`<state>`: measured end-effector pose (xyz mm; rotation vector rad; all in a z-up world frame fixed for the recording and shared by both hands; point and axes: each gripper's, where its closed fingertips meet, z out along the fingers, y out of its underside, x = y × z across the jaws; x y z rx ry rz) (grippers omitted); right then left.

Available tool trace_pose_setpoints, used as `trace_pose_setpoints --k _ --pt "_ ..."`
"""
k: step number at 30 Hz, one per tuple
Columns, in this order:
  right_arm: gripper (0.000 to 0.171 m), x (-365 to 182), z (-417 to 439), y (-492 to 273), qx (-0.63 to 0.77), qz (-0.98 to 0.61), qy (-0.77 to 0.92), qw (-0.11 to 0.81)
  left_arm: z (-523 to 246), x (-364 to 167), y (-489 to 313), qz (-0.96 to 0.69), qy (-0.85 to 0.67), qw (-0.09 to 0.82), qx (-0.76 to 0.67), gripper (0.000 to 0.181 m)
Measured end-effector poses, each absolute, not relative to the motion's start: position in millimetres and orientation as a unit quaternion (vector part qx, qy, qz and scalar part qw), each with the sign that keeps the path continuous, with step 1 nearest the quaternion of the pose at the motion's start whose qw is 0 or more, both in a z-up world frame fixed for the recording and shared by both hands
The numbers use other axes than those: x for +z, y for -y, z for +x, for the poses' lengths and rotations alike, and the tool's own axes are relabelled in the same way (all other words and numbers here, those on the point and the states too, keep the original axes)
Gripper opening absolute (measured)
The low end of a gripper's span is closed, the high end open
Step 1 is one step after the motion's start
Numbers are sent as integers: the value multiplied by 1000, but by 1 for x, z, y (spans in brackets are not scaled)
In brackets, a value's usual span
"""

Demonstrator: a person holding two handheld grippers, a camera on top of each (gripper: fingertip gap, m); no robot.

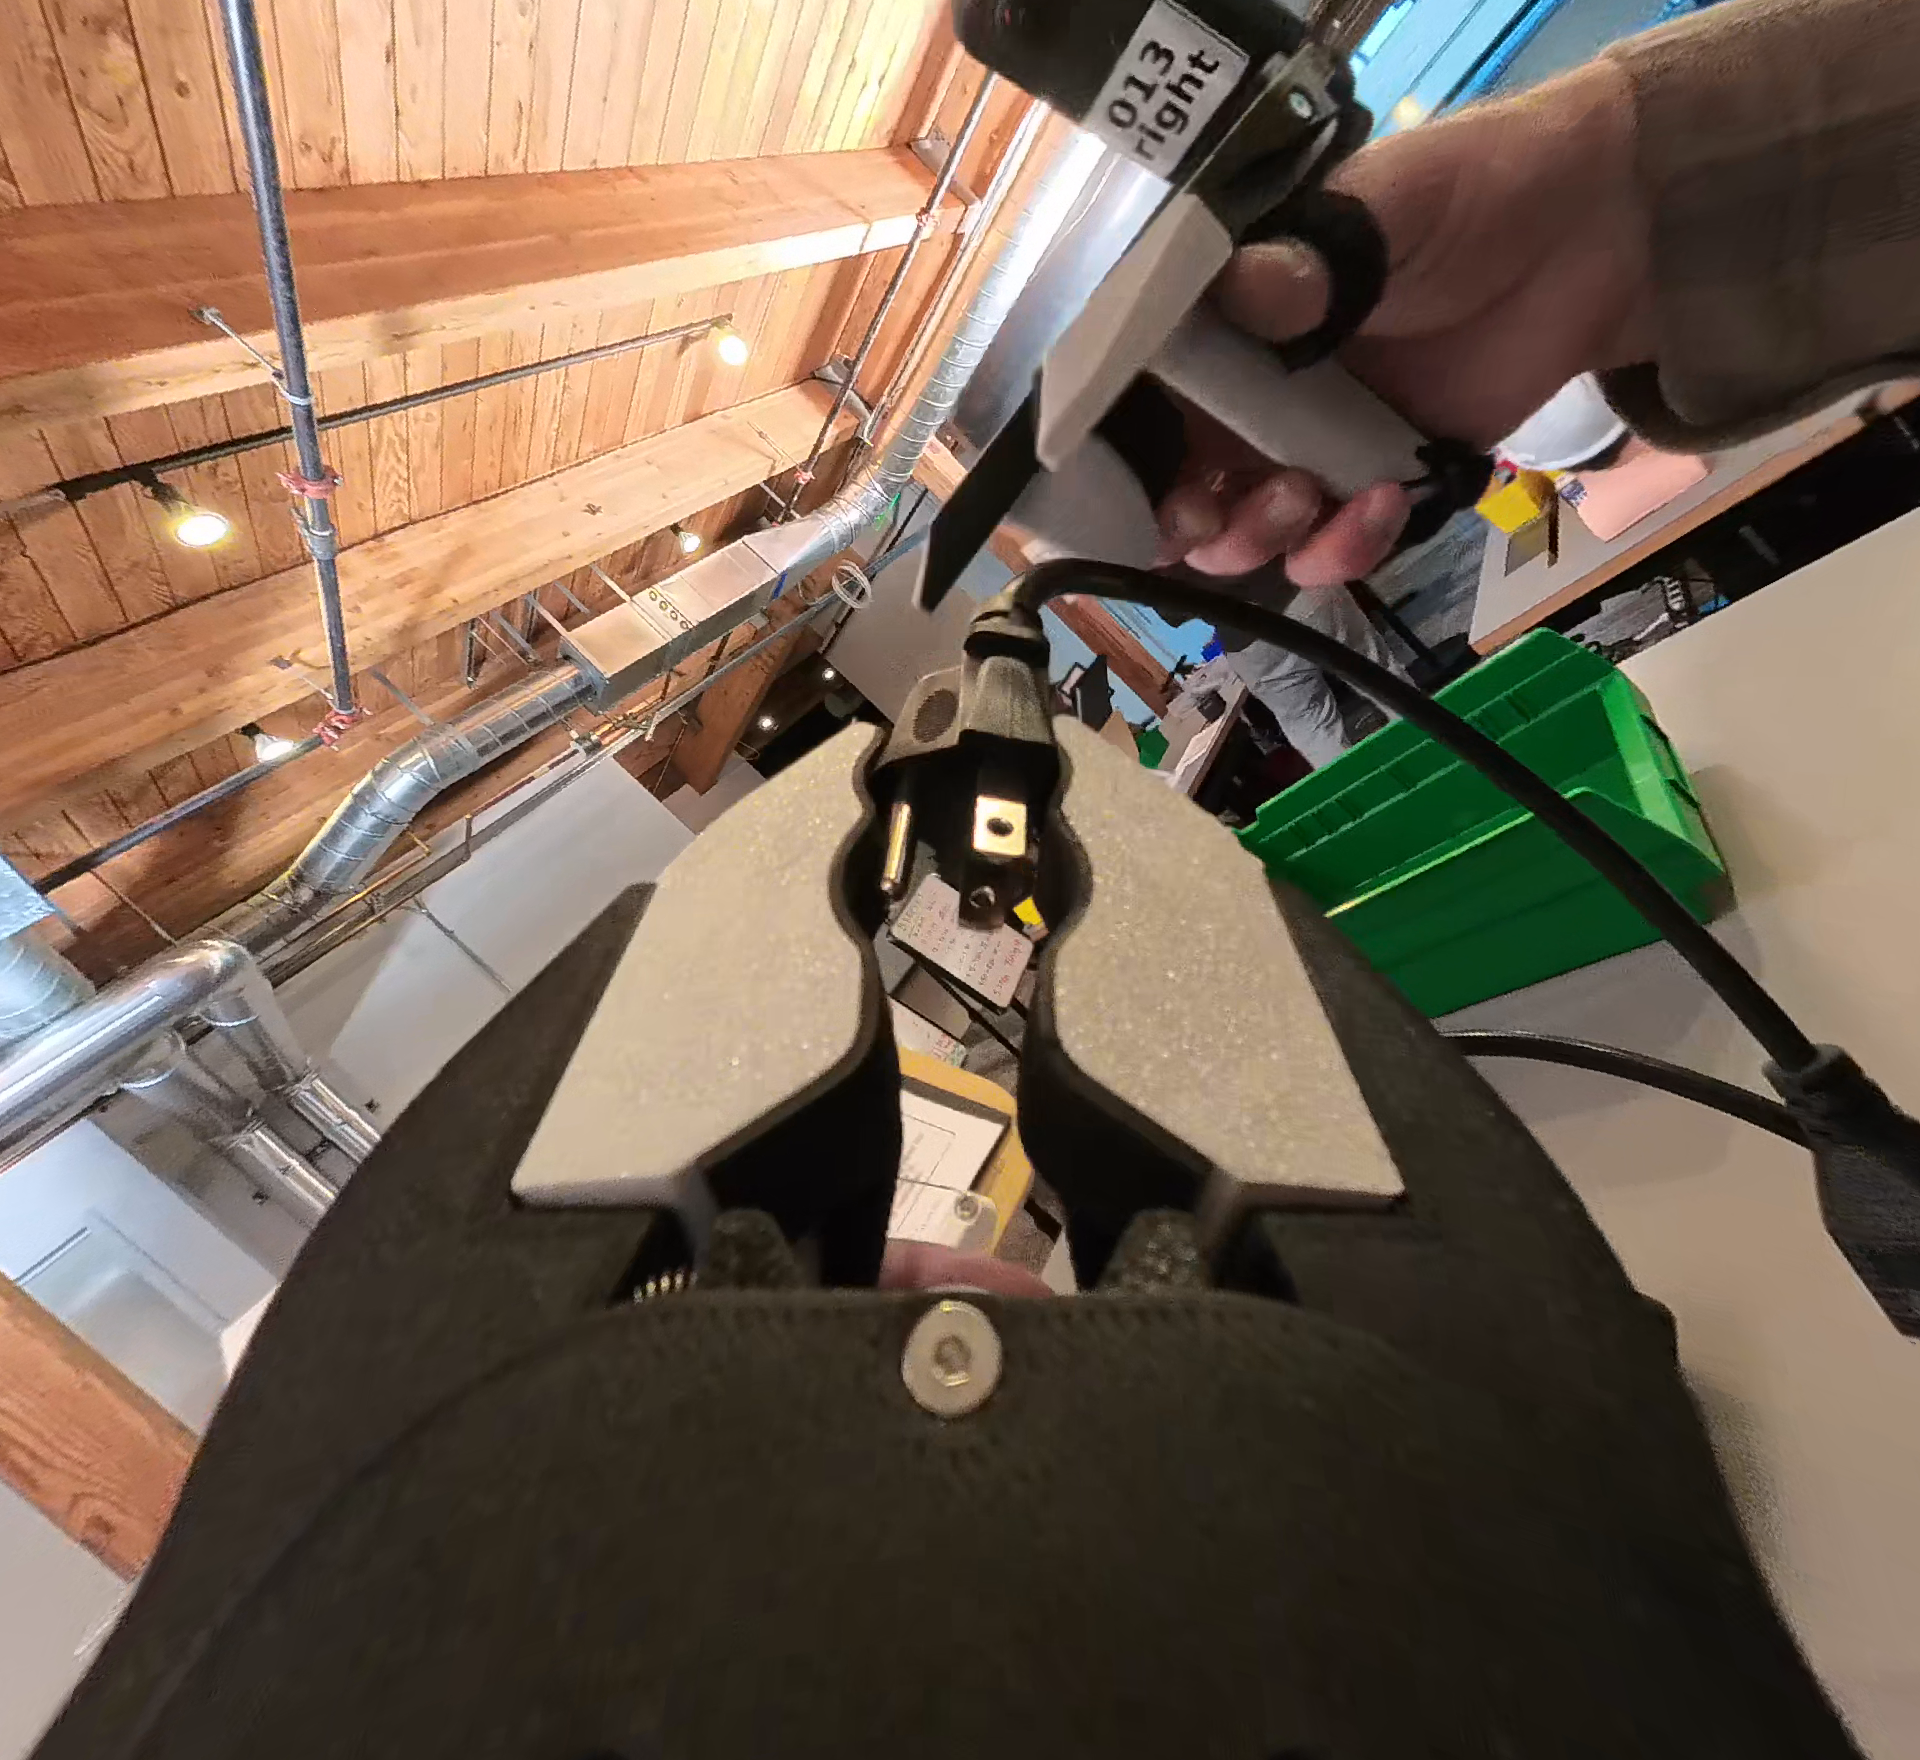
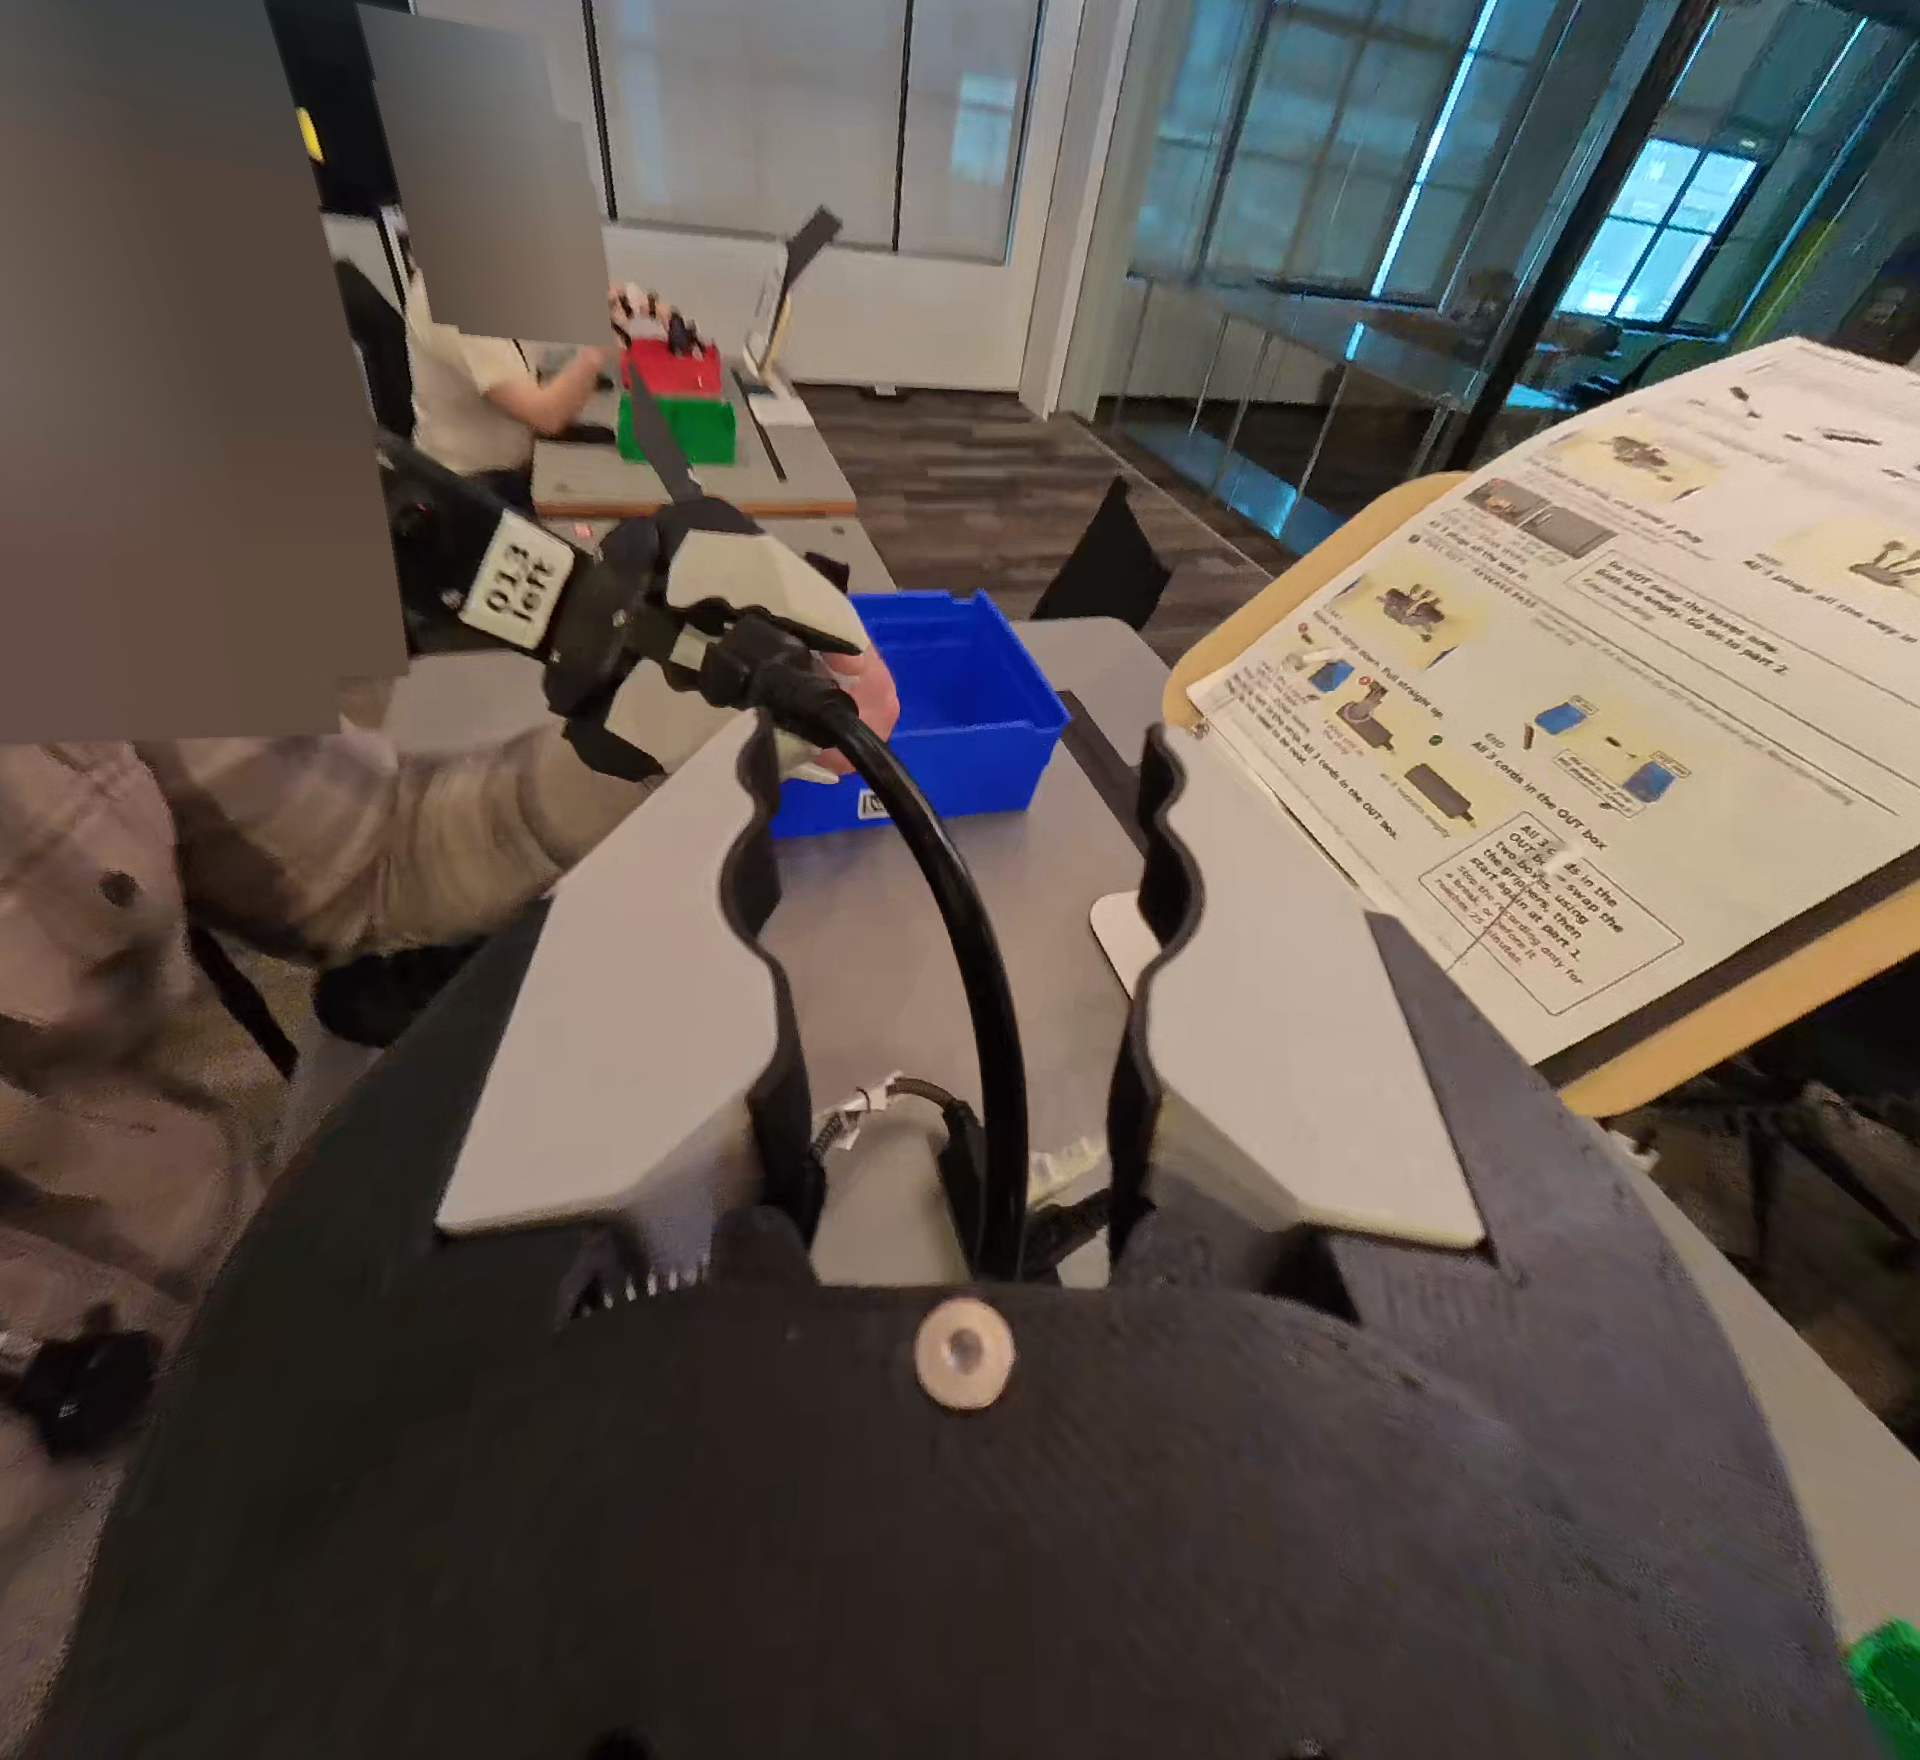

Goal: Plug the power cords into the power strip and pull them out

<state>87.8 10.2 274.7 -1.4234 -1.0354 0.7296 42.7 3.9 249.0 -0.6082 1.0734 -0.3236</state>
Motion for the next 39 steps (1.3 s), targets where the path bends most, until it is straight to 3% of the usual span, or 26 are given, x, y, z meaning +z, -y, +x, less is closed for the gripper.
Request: trace_pose_setpoints --k 3,4,7,11,15,20,23,26,30,39 --pt "28 283 104 13 308 -598 474 569 33 258 -10 -294 -479 814 -147 24" --pt "27 280 103 27 317 -596 491 551 31 260 -12 -294 -473 817 -148 24" --pt "46 251 79 55 357 -611 515 483 26 266 -11 -294 -461 823 -152 23" --pt "72 226 40 39 444 -618 456 462 33 266 -3 -287 -469 820 -159 23" --pt "66 242 25 22 528 -582 402 470 40 258 -3 -288 -490 808 -156 23" --pt "80 241 6 8 564 -578 379 451 42 254 1 -282 -513 798 -144 22" --pt "73 246 0 9 605 -554 379 429 41 254 3 -278 -518 794 -153 22" --pt "41 248 0 18 651 -510 401 394 43 251 3 -278 -529 788 -148 22" --pt "30 248 2 25 660 -484 421 391 43 250 8 -269 -536 780 -179 22" --pt "25 243 0 16 615 -514 422 424 43 243 1 -278 -546 762 -209 23"
